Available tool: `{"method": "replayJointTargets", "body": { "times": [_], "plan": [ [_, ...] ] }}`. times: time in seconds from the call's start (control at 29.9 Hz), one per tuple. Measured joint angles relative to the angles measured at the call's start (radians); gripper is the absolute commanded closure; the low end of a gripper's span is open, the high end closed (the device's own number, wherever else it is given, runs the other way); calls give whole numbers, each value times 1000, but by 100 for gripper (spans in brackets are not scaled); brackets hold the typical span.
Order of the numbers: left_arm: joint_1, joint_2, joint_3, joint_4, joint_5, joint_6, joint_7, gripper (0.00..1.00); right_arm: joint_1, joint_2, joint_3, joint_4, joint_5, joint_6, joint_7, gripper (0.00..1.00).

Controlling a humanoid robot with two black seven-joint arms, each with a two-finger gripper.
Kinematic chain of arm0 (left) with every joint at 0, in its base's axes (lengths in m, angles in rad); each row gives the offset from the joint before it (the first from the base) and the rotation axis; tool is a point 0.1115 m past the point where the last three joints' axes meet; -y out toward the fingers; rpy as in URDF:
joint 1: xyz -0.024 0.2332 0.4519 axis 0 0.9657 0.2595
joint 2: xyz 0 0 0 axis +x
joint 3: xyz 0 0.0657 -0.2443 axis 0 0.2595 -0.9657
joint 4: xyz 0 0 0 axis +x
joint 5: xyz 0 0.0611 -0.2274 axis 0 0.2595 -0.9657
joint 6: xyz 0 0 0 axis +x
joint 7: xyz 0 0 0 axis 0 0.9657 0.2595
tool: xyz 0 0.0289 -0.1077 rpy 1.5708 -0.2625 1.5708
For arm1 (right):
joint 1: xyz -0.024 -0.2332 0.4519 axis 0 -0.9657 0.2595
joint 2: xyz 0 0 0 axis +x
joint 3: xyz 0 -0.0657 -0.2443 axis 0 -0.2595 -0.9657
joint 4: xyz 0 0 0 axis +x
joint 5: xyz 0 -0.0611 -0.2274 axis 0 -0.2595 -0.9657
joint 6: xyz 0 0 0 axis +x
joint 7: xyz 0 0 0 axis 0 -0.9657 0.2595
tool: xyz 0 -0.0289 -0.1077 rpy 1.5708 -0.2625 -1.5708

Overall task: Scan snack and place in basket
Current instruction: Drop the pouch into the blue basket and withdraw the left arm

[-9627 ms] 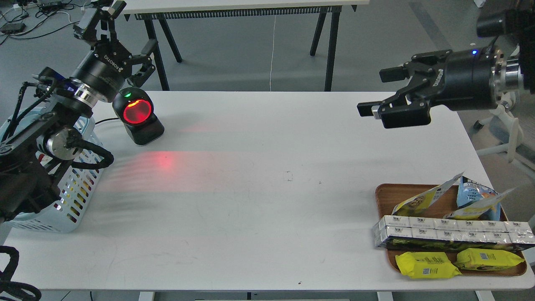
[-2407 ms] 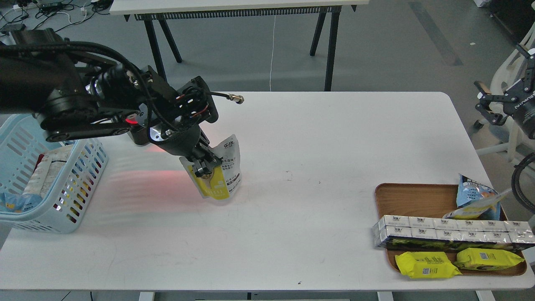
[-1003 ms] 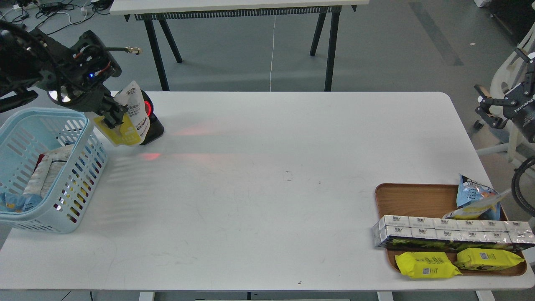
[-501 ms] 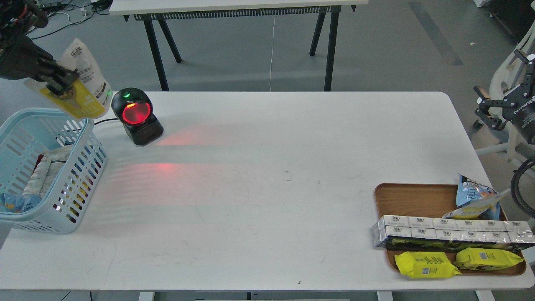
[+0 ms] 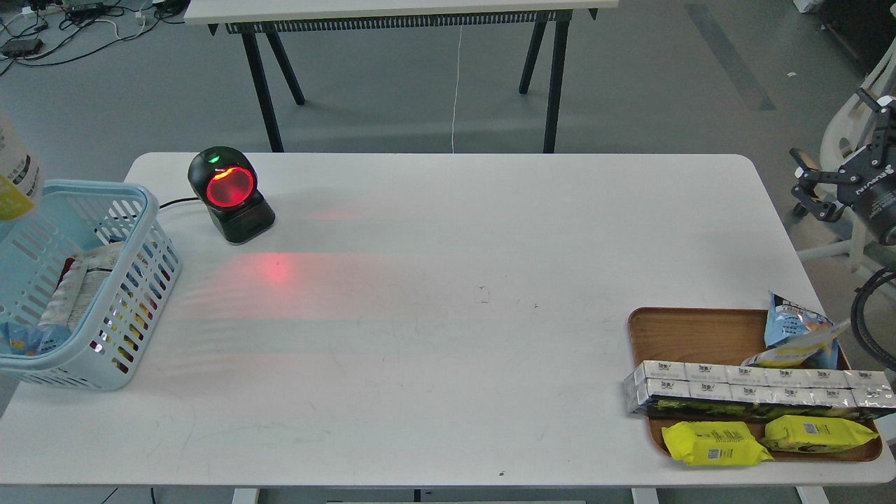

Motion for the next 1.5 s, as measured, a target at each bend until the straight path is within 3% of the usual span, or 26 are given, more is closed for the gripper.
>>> {"method": "replayJointTargets", "body": {
  "times": [0.47,0.6,0.67,0.8,0.97,1.1,1.27,1.5],
  "plan": [
    [379,-17,-293,19,18,-25,0,100,1,3,-2,-15,-1,0,-1,1],
    [397,-22,-317,35,50,-25,0,88,0,3,-2,-15,0,0,-1,1],
    [398,-23,-321,39,55,-22,0,64,0,3,-2,-13,0,0,-1,1],
    [399,-19,-335,42,56,2,0,54,-1,3,-4,-7,0,0,-1,1],
    [401,-16,-353,46,48,13,0,22,-1,3,-5,-5,0,0,0,1],
    [407,-23,-412,56,16,50,0,13,-1,3,-1,-4,0,0,0,1],
    [432,-59,-561,139,-85,103,0,9,-1,2,1,0,0,0,0,1],
    [549,-190,-777,264,-442,275,1,8,8,3,3,12,0,0,0,1]
  ]
}}
